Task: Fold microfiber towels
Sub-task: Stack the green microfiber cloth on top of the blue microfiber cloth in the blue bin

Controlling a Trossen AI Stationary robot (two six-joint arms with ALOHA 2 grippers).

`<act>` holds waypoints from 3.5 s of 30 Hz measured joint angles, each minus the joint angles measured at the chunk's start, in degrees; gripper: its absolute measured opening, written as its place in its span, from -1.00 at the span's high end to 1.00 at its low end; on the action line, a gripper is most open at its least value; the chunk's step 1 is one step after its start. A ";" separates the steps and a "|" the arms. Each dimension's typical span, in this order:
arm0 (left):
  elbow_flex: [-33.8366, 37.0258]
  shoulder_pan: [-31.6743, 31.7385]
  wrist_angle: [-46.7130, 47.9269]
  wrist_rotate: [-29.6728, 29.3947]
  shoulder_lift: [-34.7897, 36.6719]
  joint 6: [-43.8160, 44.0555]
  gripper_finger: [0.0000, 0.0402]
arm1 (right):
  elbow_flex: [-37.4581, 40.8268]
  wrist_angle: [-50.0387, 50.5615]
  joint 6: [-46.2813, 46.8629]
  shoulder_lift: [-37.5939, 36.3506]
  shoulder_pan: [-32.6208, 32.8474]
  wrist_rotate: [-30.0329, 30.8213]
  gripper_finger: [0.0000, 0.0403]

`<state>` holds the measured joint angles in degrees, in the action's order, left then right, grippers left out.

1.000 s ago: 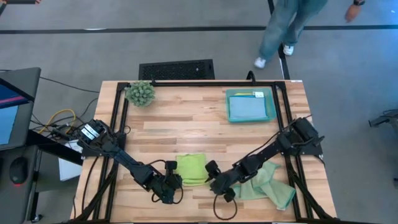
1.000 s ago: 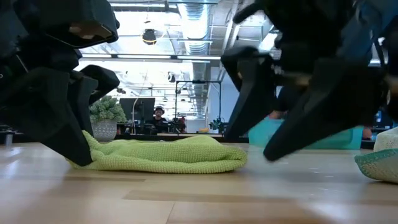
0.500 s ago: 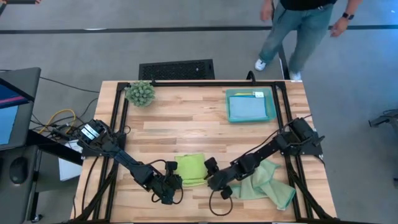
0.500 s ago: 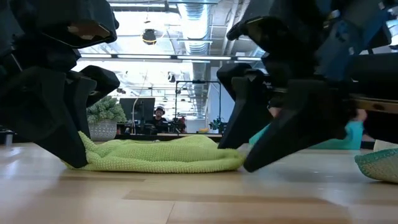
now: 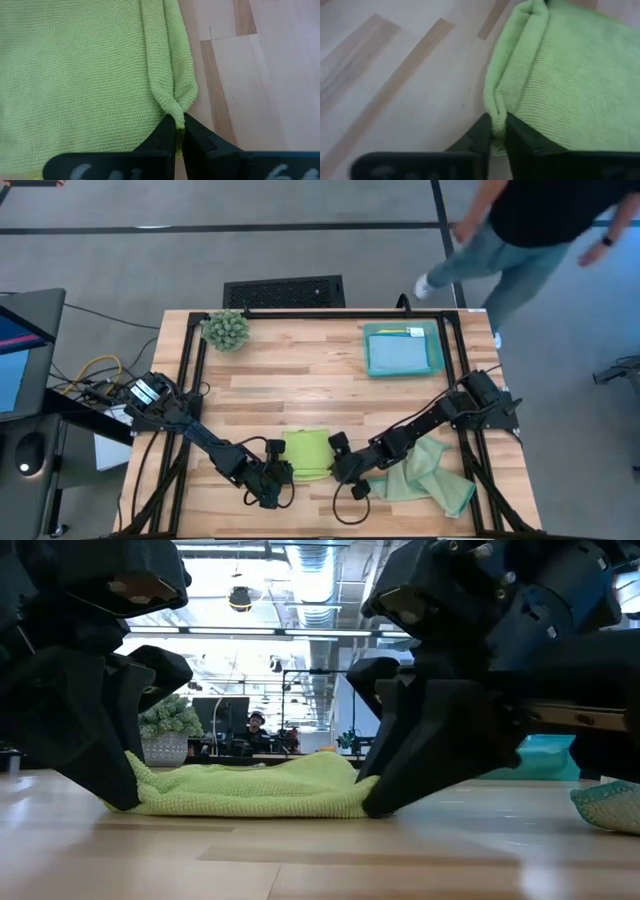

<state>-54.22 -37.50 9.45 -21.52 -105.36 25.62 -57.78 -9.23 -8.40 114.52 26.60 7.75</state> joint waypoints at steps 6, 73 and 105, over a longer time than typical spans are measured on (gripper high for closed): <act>-0.23 0.16 0.15 0.33 0.02 0.36 0.99 | 0.02 -0.53 5.07 -0.20 -0.12 -0.11 0.93; -79.80 55.86 24.49 27.92 -38.99 -71.44 1.00 | 21.81 47.16 -39.64 -58.03 -66.00 3.89 0.95; -80.70 52.79 30.42 23.17 -38.89 -63.43 0.36 | 21.75 54.60 -35.55 -52.36 -63.59 3.04 0.47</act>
<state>-134.91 15.29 39.87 1.64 -144.25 -37.80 -36.03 45.37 -43.94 62.16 -36.99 10.79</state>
